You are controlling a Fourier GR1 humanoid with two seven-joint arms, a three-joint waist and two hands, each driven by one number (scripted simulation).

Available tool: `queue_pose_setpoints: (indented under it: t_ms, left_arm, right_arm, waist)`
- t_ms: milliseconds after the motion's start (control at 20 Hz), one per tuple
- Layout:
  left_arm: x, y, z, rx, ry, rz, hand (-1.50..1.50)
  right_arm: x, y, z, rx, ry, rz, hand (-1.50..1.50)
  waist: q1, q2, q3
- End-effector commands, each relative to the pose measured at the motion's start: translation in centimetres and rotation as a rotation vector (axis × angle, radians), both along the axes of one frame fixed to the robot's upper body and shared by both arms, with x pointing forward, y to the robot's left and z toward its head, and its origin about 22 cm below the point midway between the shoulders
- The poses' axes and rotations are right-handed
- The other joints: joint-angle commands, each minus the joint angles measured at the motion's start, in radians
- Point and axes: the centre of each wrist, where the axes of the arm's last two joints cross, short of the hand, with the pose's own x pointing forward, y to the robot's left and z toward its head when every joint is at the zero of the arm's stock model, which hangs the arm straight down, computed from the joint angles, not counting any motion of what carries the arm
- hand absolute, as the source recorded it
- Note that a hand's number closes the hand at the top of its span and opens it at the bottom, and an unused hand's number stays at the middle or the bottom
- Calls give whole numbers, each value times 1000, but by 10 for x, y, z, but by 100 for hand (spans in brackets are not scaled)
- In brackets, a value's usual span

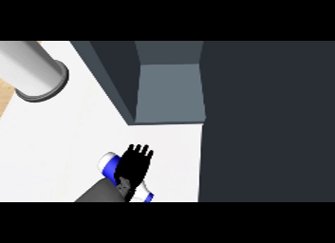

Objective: Pick up the bottled water, place it into the cabinet and close the cabinet

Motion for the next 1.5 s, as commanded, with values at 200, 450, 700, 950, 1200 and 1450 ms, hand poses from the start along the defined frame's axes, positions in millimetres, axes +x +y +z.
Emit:
queue_pose_setpoints:
  t_ms: [200, 450, 700, 950, 1200, 1450]
  left_arm:
    - [28, 37, 4, -79, -10, 68, -150]
    - [27, 61, -7, -107, 73, 127, -150]
    - [25, 65, -19, -157, 157, 157, -150]
    - [39, 88, 1, -251, 149, 231, 150]
    - [43, 62, -14, -297, 174, 302, 150]
    - [14, 61, -26, -343, 212, 219, 150]
  right_arm:
    - [-18, 6, 33, 84, -75, 50, -150]
    - [-23, 13, 46, 80, -87, 38, -150]
    - [-19, 4, 38, 78, -77, 31, -150]
    - [-23, 3, 29, 72, -74, 17, -150]
    - [-26, 5, 39, 58, -87, 42, -150]
    - [-28, -2, 39, 44, -75, 30, -150]
  waist:
    - [5, 2, 0]
    - [6, 2, -1]
    - [7, 4, 0]
    - [13, 1, 0]
    - [2, 5, -1]
    - [10, 2, 0]
